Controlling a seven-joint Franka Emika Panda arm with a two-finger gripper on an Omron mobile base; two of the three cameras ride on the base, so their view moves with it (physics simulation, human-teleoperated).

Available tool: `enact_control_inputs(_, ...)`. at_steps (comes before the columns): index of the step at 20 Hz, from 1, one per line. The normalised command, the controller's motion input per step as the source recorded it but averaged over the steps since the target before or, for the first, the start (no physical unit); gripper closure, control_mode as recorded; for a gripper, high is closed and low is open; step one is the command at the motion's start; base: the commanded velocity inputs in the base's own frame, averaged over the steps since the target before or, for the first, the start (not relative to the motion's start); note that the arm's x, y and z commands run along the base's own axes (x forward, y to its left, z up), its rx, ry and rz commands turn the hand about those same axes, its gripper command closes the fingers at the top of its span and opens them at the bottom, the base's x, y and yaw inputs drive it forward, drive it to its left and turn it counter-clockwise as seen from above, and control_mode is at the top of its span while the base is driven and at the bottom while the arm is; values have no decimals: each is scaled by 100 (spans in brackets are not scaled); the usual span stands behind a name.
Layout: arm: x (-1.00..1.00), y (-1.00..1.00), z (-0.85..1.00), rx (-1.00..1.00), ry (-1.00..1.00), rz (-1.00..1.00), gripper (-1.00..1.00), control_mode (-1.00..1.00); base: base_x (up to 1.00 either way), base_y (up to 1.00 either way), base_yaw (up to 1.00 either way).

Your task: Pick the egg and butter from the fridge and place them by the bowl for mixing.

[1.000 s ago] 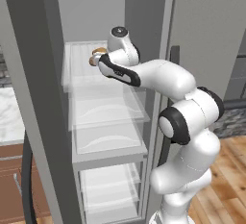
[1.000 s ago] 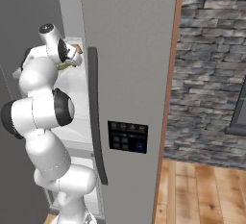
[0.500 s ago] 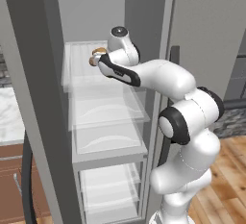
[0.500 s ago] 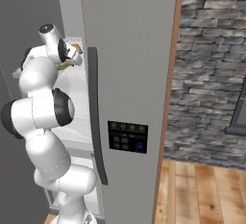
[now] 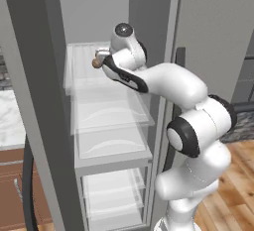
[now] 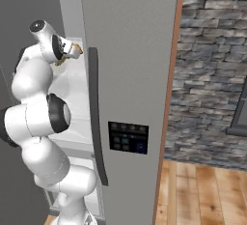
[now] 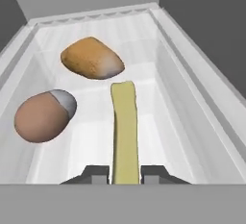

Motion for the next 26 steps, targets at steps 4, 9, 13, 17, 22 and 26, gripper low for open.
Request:
enact_control_inputs(4, -90, 7, 66, -3, -33, -5, 100, -100, 0, 0, 0)
enact_control_inputs(9, -100, 0, 93, 12, -4, -16, 100, -100, 0, 0, 0)
enact_control_inputs(13, -100, 0, 58, 10, -1, -18, 100, -100, 0, 0, 0)
enact_control_inputs(17, -100, 0, -9, 2, -1, -10, 100, -100, 0, 0, 0)
enact_control_inputs(22, -100, -4, -87, 1, 1, -5, 100, -100, 0, 0, 0)
enact_control_inputs(26, -100, -42, -73, 14, 14, -1, 100, -100, 0, 0, 0)
